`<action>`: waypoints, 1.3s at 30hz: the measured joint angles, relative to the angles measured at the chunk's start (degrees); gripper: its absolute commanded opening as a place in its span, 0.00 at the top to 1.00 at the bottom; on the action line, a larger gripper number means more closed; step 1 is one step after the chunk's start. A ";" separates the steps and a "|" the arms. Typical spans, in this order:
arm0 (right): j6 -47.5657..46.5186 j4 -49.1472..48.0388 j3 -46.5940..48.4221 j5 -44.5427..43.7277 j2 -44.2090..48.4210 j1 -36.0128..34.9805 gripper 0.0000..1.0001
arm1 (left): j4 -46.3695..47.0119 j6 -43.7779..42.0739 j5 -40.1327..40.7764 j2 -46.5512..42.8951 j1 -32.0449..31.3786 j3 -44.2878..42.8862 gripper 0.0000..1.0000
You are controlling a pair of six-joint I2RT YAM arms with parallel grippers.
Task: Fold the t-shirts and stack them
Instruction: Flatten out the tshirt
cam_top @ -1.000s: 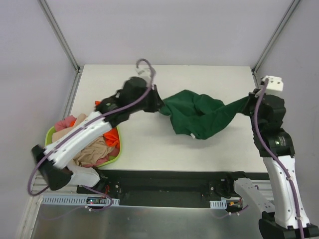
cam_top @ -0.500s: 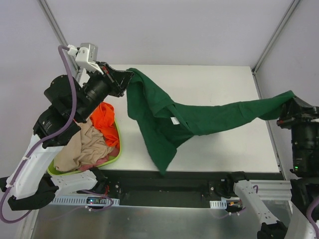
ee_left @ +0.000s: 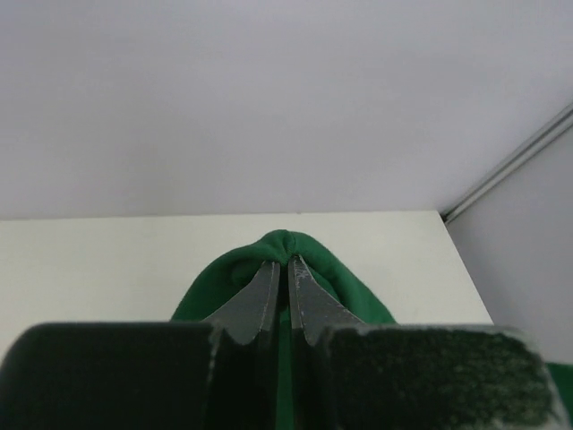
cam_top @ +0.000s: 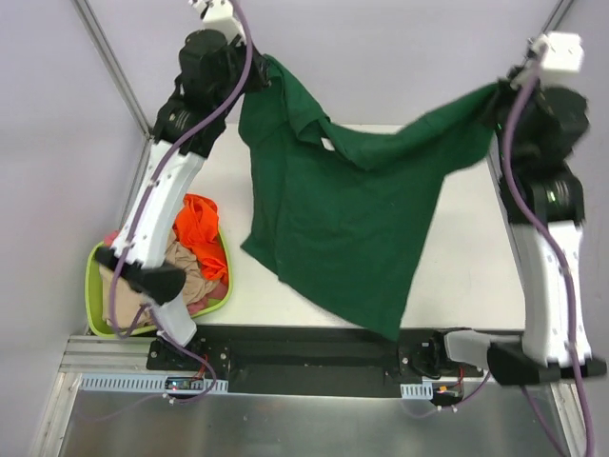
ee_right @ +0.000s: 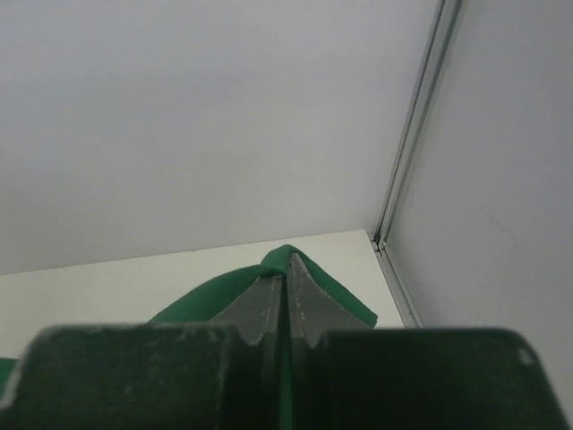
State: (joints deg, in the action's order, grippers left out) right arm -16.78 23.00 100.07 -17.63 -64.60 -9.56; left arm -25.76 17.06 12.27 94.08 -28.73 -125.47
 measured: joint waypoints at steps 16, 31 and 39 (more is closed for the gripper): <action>-6.34 -7.80 -1.40 -1.62 -2.08 0.52 0.98 | 5.75 -3.43 -11.87 -10.91 3.72 7.69 1.00; 4.61 8.70 -46.53 -13.51 10.67 2.23 0.27 | -0.26 12.20 -20.15 -13.46 4.07 64.61 0.01; 8.70 9.11 -45.33 -9.94 6.93 2.47 0.04 | 0.50 12.98 -24.28 -10.36 2.78 57.94 0.01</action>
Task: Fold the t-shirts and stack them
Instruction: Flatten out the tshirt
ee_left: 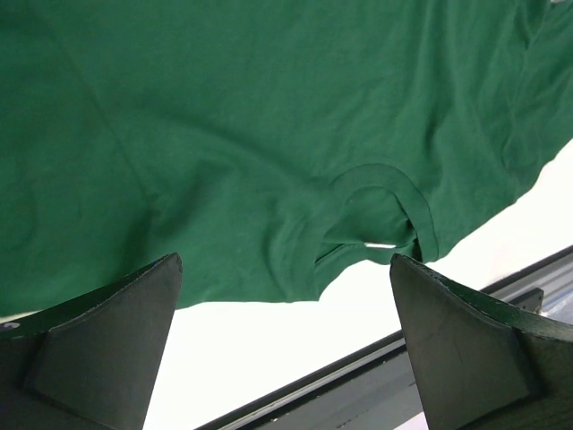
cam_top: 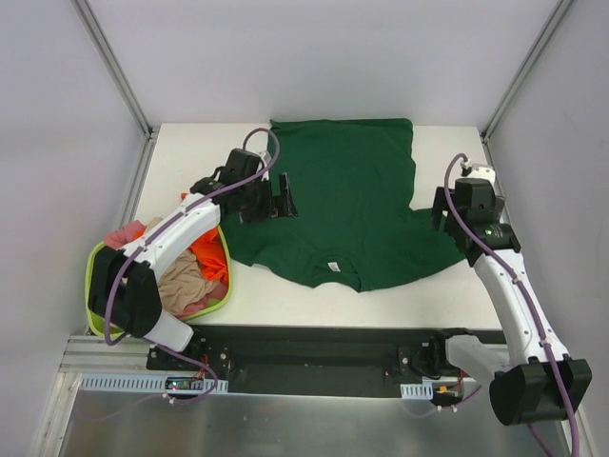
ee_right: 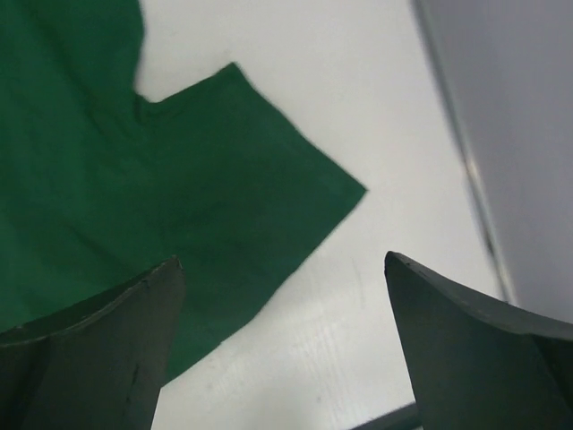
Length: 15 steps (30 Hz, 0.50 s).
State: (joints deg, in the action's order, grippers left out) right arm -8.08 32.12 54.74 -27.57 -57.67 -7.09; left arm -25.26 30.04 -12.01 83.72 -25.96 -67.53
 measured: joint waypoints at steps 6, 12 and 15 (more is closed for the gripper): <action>4.26 -4.44 -0.28 17.00 -6.62 0.07 0.04 | 0.70 0.66 -2.27 8.41 -1.46 -3.48 0.01; 10.49 -10.84 -0.52 31.28 -17.97 -1.92 0.04 | 0.74 2.82 -4.00 16.22 -1.84 -4.44 0.01; 12.15 -12.17 -0.52 34.71 -23.80 -4.96 0.04 | 0.74 3.89 -4.02 17.51 -1.84 -4.42 0.01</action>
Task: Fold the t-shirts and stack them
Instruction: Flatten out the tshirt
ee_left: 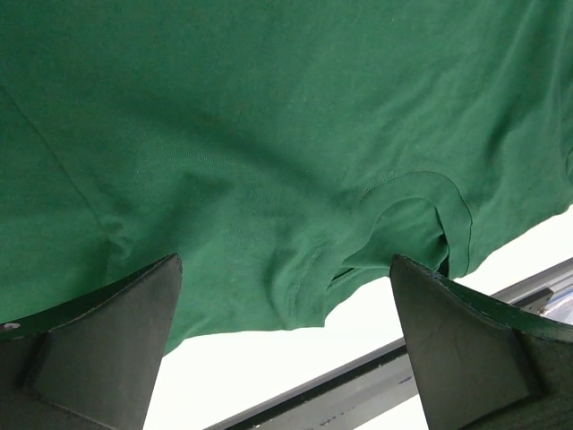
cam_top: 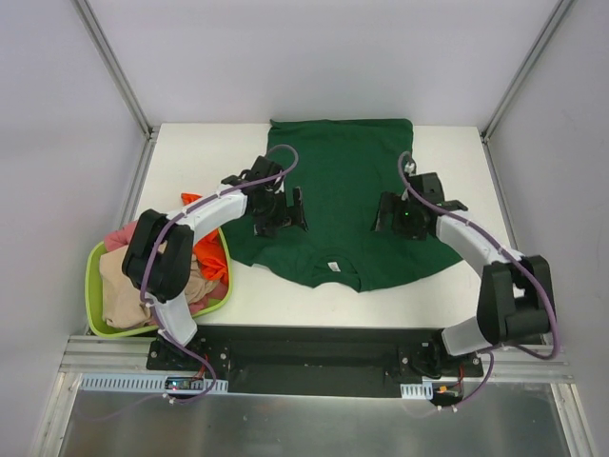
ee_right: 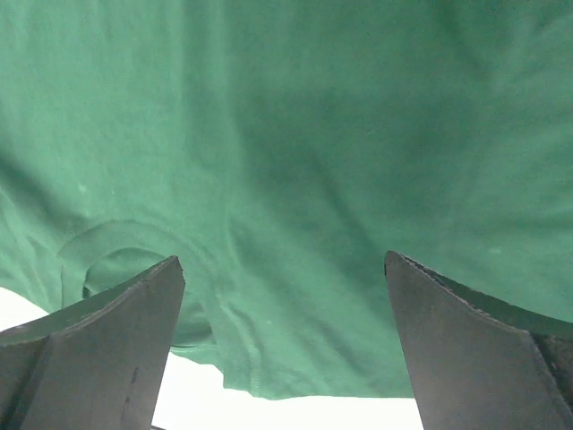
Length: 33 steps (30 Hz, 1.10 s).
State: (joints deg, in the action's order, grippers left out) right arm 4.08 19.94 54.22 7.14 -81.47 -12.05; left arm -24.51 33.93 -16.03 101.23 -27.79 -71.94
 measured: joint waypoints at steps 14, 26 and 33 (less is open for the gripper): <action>4.26 3.21 -3.63 -2.29 -6.82 -1.40 0.04 | 1.70 3.21 -2.25 0.87 -5.75 8.52 0.01; 1.29 15.34 21.40 -0.98 -28.13 9.94 0.04 | 4.09 2.82 -18.53 7.61 -27.58 3.28 0.01; -3.15 22.47 48.15 3.32 -45.38 9.97 0.04 | 8.09 7.13 -20.57 21.49 -28.74 -15.43 0.01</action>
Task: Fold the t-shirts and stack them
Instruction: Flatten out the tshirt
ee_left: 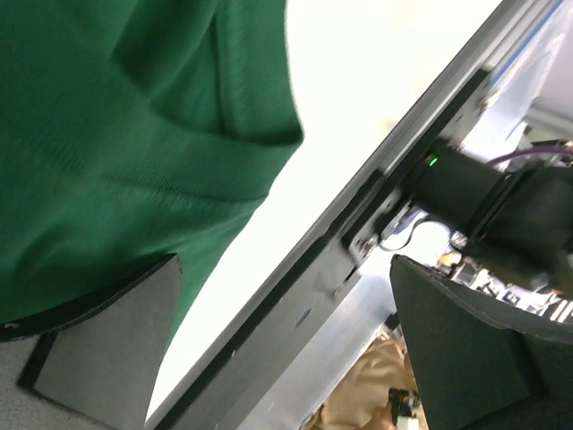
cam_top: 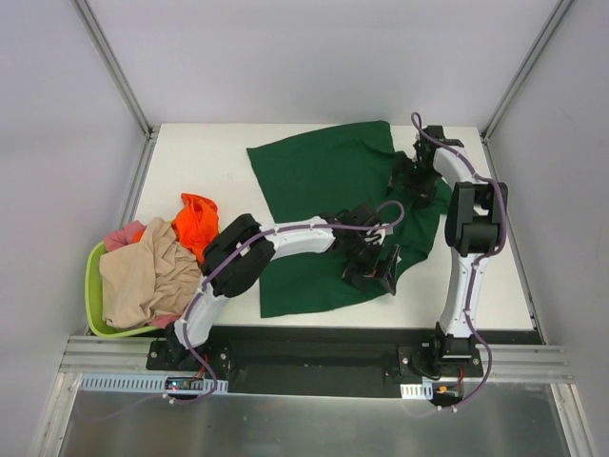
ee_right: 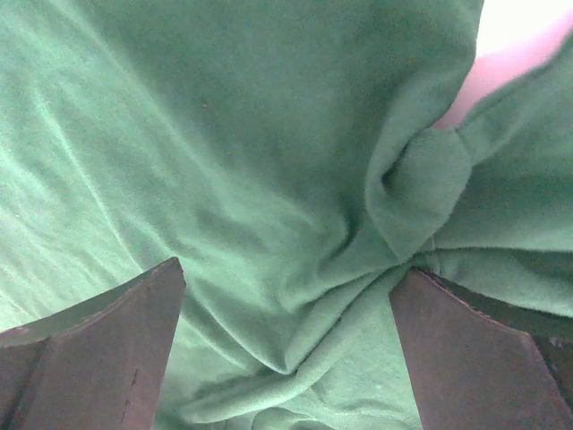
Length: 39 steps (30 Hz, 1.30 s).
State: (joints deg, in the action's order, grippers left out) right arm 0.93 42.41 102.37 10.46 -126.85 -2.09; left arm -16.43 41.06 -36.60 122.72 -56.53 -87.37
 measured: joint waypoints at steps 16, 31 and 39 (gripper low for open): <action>-5.07 3.23 -13.79 -6.34 21.16 2.16 0.04 | -3.37 -8.79 11.78 -16.59 12.31 -1.44 0.01; 8.22 -11.58 -41.31 2.49 36.30 -27.34 0.04 | -5.84 -9.79 14.62 14.62 36.13 -33.88 0.01; 9.55 -13.07 -41.99 0.52 29.66 -22.38 0.04 | -4.79 -7.45 16.39 14.93 37.44 -27.82 0.01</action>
State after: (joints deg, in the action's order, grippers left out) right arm 10.48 29.34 60.38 10.98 -97.19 -24.47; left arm -21.21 33.61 -20.21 137.64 -19.09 -115.20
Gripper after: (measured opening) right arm 0.960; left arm 0.990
